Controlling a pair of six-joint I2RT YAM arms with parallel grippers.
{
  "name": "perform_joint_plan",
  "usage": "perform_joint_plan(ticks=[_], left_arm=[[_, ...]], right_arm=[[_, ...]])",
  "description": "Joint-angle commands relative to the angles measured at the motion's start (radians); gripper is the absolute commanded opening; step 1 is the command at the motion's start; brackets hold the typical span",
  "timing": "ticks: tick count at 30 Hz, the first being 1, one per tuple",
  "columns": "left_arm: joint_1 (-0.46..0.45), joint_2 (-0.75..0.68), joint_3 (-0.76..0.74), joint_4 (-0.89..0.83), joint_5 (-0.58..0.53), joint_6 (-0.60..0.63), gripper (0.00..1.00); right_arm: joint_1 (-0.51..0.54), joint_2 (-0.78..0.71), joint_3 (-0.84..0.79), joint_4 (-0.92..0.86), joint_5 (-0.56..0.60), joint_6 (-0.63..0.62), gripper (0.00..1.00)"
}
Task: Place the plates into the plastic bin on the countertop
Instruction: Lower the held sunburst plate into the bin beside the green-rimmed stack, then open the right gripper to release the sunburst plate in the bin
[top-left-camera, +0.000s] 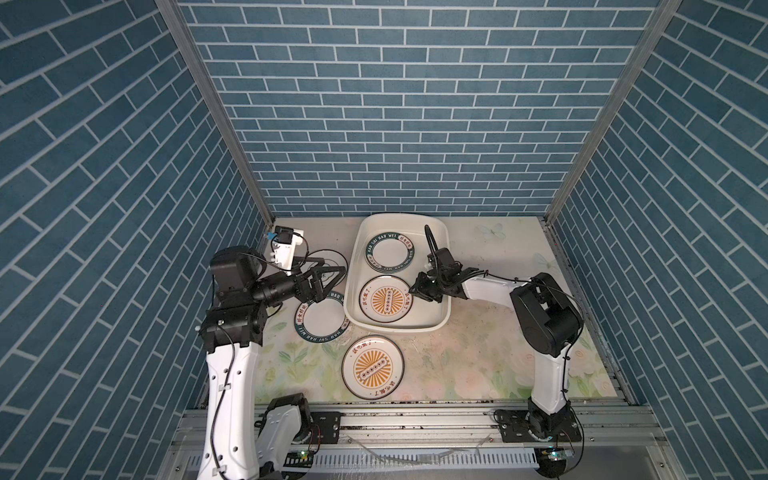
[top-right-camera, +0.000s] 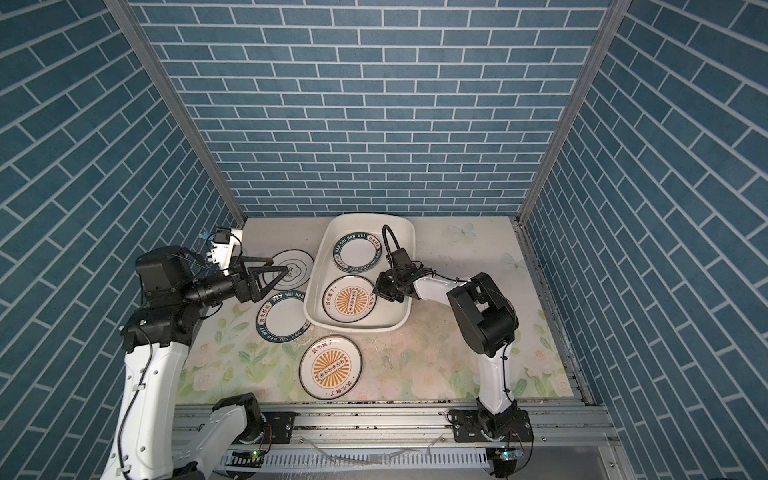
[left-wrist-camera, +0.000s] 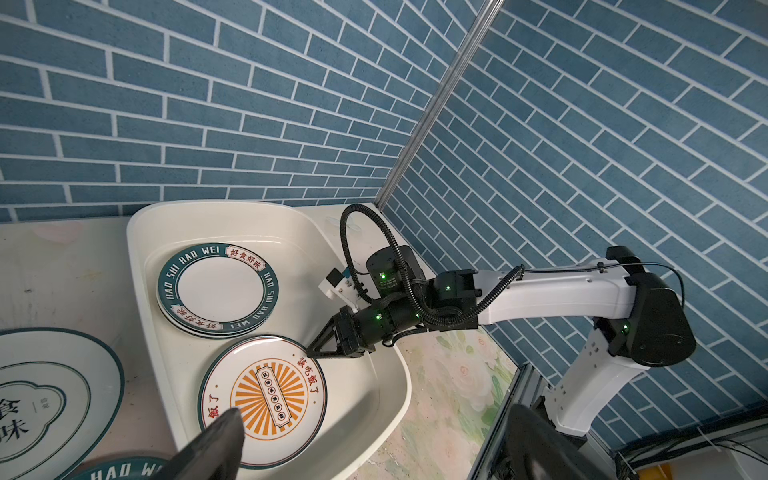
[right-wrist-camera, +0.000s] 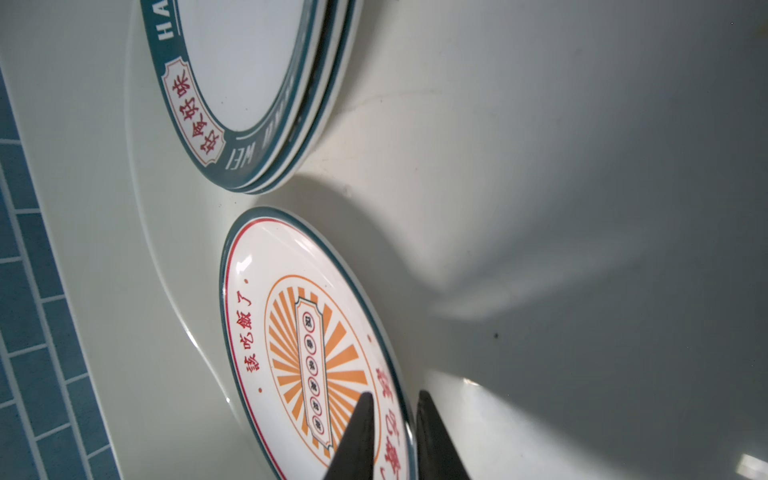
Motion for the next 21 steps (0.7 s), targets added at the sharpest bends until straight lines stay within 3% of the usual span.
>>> perform_joint_plan(ticks=[1,10,21], left_arm=[[0.005,-0.012,0.011,0.021,0.012,-0.007,1.00],[0.005,-0.008,0.008,0.024,0.011,-0.011,1.00],[0.006,-0.003,0.005,0.012,-0.015,0.014,1.00]], right_arm=[[-0.004,0.023,0.018,-0.017,0.018,-0.025,0.21],[-0.016,0.002,0.037,-0.052,0.044,-0.060,0.21],[-0.030,-0.173,0.120,-0.215,0.127,-0.167,0.25]])
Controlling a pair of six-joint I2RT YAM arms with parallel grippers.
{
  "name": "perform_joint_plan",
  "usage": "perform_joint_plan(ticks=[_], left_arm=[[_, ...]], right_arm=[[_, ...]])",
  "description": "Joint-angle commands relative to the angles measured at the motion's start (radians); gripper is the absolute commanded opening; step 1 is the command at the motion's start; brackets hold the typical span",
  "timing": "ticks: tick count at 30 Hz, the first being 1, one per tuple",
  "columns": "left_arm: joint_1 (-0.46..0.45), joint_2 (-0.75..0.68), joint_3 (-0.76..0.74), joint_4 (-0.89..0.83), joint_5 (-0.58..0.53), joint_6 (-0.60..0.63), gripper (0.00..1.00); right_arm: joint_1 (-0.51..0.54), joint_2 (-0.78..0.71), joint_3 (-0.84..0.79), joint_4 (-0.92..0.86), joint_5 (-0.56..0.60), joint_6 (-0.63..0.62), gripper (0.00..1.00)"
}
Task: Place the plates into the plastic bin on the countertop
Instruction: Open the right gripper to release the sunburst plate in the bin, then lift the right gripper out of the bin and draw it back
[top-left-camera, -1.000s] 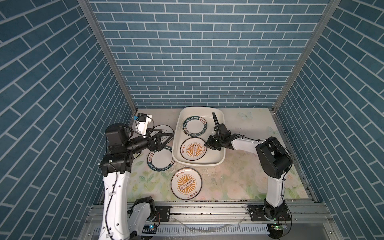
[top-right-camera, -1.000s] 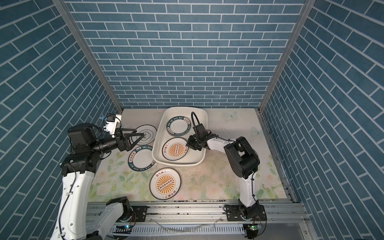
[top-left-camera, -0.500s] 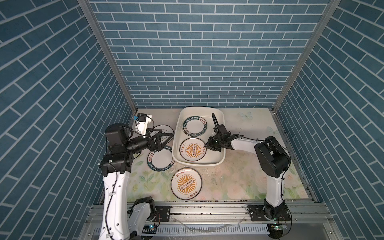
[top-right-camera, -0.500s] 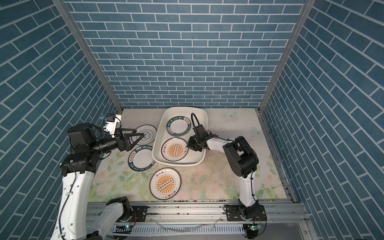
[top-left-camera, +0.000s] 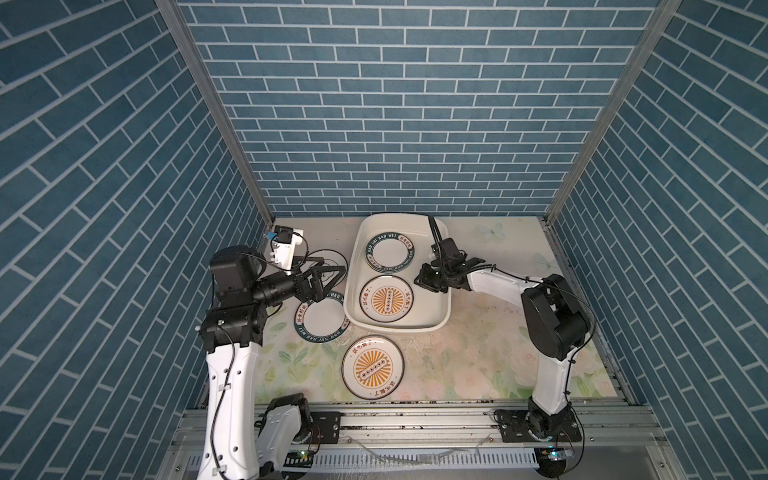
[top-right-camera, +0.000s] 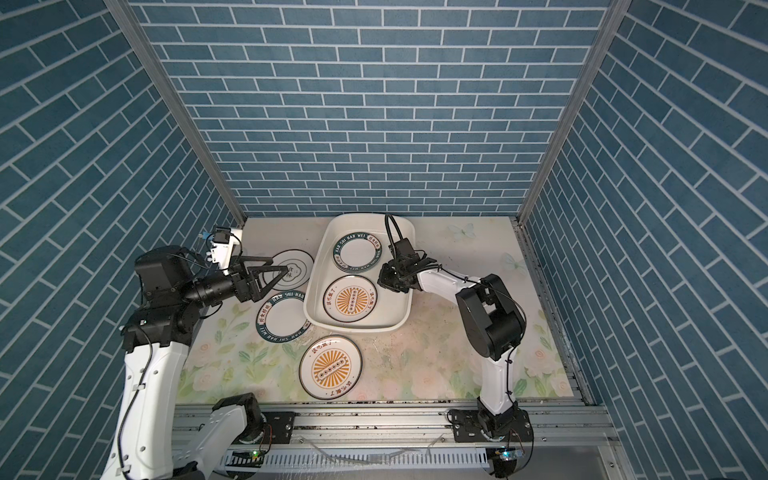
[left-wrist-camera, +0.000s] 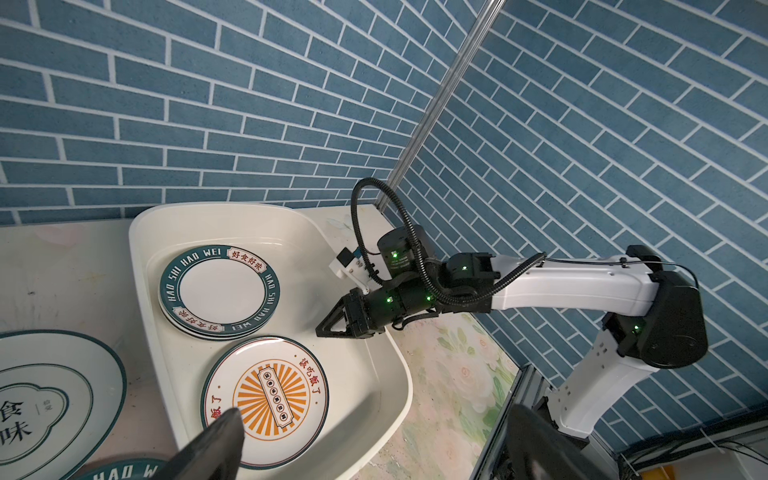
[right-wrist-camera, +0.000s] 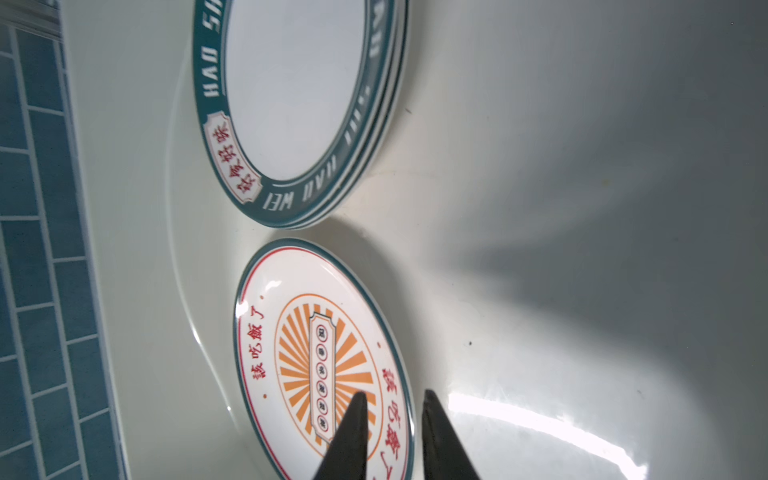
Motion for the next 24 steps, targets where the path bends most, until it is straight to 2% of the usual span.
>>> perform_joint_plan(ticks=[1,7,15,19,24], left_arm=[[0.005,-0.003,0.003,-0.005,-0.023,0.022,1.00],[0.005,0.003,-0.006,-0.046,-0.064,0.081,1.00],[-0.008,0.062,0.002,-0.041,-0.083,0.077,1.00],[-0.029,0.083,0.013,-0.055,-0.095,0.095,0.99],[-0.042,0.092,0.037,-0.102,-0.113,0.142,1.00]], right_arm=[[-0.003,-0.123,0.028,-0.070,0.047,-0.065,0.26],[-0.002,-0.408,-0.115,-0.087,0.078,-0.091,0.28],[-0.001,-0.870,-0.411,-0.162,0.054,-0.087,0.34],[0.001,-1.028,-0.553,-0.173,0.025,-0.054,0.35],[0.003,-1.137,-0.646,-0.161,-0.015,-0.029,0.38]])
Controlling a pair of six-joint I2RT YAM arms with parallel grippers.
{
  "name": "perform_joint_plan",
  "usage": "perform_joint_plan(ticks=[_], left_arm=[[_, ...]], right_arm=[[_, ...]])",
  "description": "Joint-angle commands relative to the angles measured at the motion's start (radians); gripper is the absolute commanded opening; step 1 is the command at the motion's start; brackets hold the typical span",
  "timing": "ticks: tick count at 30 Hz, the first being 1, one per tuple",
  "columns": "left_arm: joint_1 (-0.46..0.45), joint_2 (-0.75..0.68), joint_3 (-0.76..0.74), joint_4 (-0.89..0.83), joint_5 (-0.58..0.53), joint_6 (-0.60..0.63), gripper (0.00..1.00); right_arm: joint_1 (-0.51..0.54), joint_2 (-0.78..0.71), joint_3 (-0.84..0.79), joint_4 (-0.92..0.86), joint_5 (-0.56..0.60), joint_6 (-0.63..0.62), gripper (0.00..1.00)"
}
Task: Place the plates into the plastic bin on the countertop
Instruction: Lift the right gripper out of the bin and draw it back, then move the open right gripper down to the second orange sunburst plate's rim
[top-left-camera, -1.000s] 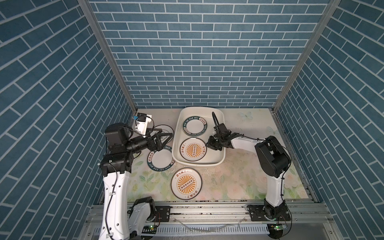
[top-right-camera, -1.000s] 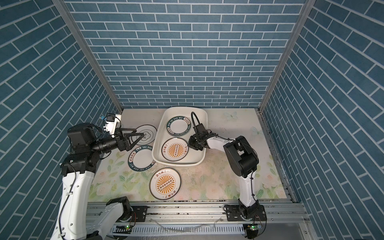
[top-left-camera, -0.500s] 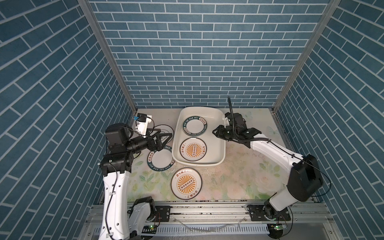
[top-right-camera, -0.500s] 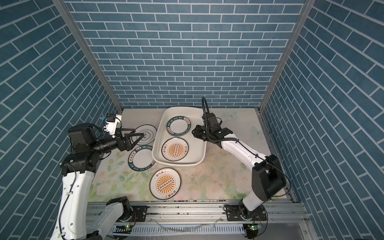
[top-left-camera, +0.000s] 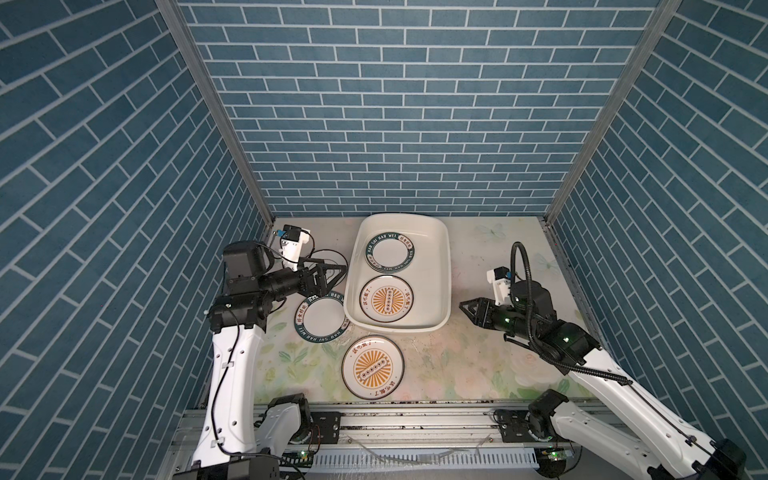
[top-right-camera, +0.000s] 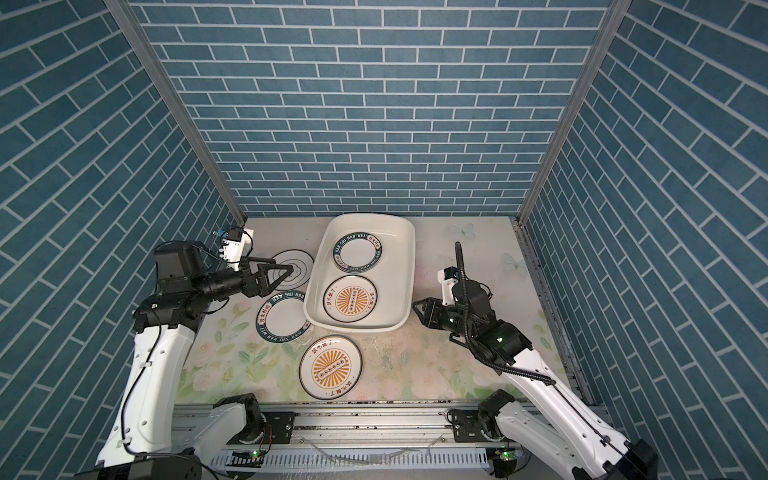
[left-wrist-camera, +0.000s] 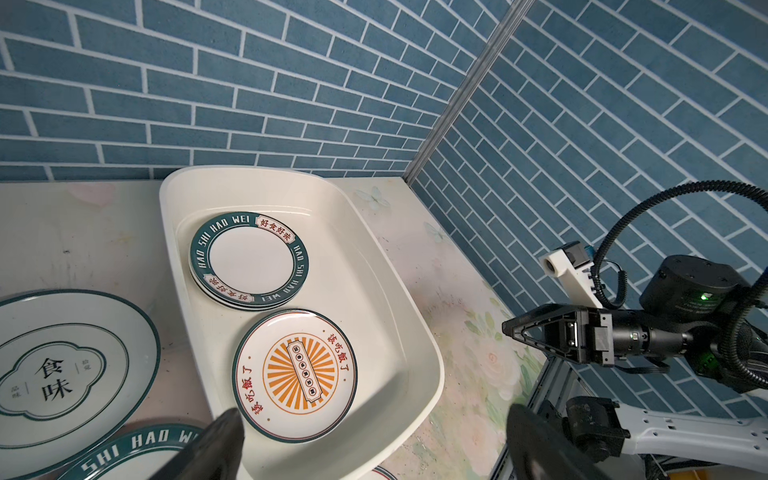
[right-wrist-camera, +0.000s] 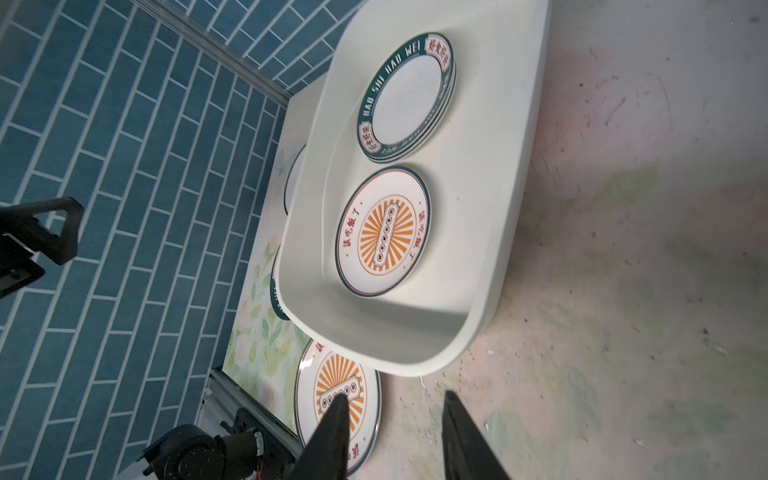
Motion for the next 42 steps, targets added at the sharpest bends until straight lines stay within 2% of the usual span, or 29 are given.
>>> perform_joint_plan(ticks=[1,7,9,12,20,23,28,32,40,42], left_arm=[[-0.008,-0.005,0.035,-0.048,-0.025,0.056,1.00],[-0.008,0.008,0.046,-0.109,-0.070,0.117,1.00],[-0.008,0.015,0.042,-0.108,-0.075,0.121,1.00],[-0.009,0.010,0.030,-0.099,-0.079,0.116,1.00],[-0.008,0.025,0.057,-0.128,-0.056,0.121,1.00],[-0.008,0.030,0.046,-0.131,-0.026,0.138,0.99],[-0.008,0.055,0.024,-0.199,0.018,0.224,1.00],[-0.008,0.055,-0.025,-0.169,-0.030,0.234,1.00],[-0.009,0.082,0.047,-0.387,-0.090,0.497,1.00],[-0.011,0.072,0.055,-0.403,-0.112,0.510,1.00]], right_arm=[[0.005,-0.056,-0.043,0.012,-0.052,0.029,0.38],[0.008,-0.061,-0.110,0.082,-0.121,0.043,0.39],[0.013,-0.056,-0.144,0.134,-0.169,0.048,0.33],[0.031,-0.050,-0.201,0.219,-0.246,0.072,0.37],[0.122,-0.140,-0.326,0.251,-0.249,0.141,0.38],[0.152,-0.171,-0.352,0.215,-0.224,0.147,0.39],[0.187,-0.190,-0.435,0.304,-0.179,0.214,0.43],[0.245,-0.175,-0.442,0.311,-0.094,0.223,0.45],[0.374,-0.061,-0.480,0.437,0.032,0.265,0.45],[0.410,-0.011,-0.469,0.455,0.064,0.265,0.47]])
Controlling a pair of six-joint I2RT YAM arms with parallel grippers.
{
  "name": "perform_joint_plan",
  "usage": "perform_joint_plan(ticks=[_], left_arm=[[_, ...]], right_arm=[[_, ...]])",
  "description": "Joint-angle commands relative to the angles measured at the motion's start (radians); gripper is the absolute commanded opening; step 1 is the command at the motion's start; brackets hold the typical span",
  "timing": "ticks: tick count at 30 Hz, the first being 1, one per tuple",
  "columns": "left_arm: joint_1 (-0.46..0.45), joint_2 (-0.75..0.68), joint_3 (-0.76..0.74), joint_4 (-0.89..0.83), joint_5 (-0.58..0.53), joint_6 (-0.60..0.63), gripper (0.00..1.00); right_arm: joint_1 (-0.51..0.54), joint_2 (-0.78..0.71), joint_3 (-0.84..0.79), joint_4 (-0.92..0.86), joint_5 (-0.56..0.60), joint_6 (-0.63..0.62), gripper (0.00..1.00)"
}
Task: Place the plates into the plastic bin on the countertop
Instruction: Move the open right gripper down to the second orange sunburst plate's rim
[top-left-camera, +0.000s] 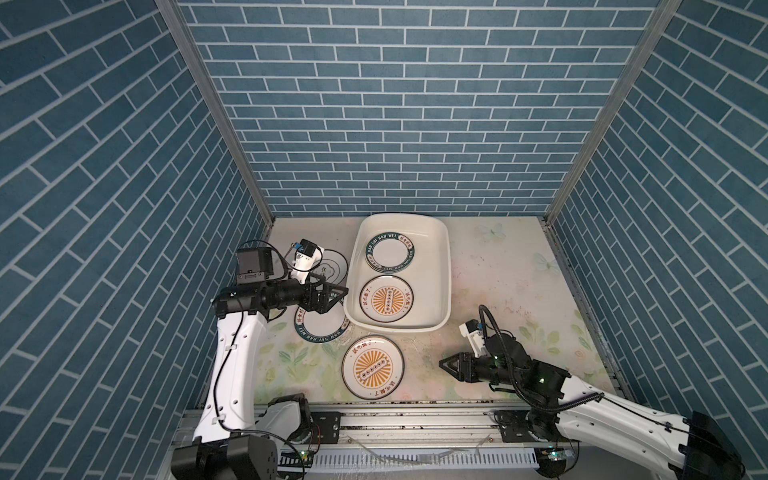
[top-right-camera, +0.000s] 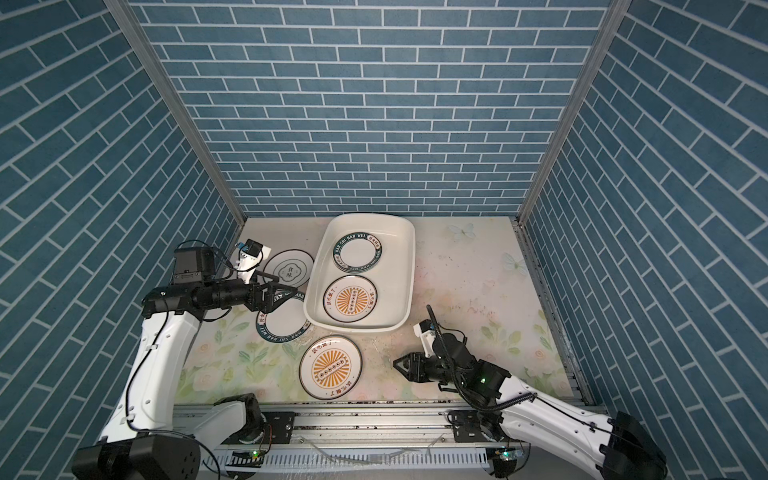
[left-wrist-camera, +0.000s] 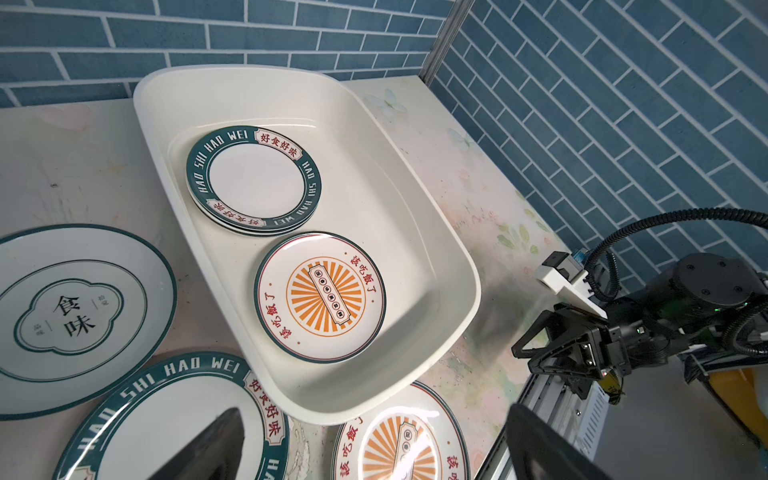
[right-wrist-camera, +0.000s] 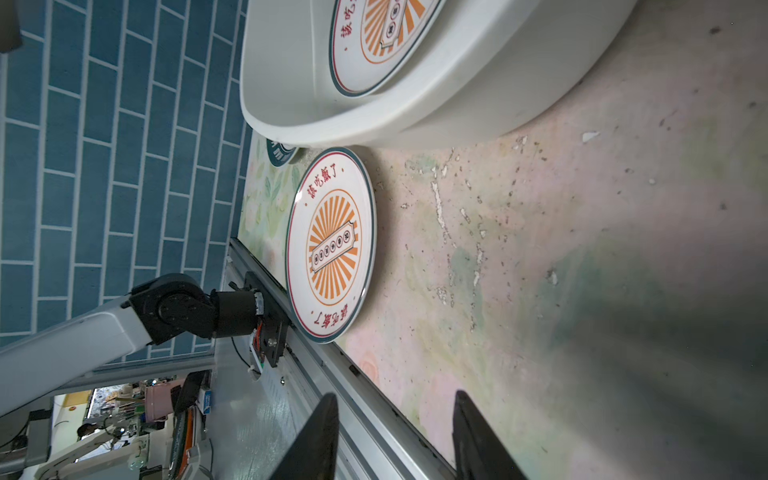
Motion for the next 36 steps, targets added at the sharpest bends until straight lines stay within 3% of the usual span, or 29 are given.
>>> perform_joint_plan(ticks=[1,13,24,36], left_arm=[[-0.007,-0.021,0.032,-0.086,-0.044,0.099,0.99],[-0.054,-0.074,0.042,0.044,0.034,-0.116,1.00],[-0.089,-0.097,0.056,0.079,0.078,-0.191,1.00],[-0.116,-0.126,0.055,0.088,0.085,-0.215,1.00]], right_arm=[[0.059,0.069,0.015,0.075,0.100,0.032,0.49],[0.194,0.451,0.140,0.317,0.132,0.056,0.48],[0.247,0.590,0.179,0.390,0.157,0.101,0.46],[0.254,0.779,0.201,0.594,0.152,0.167,0.41]])
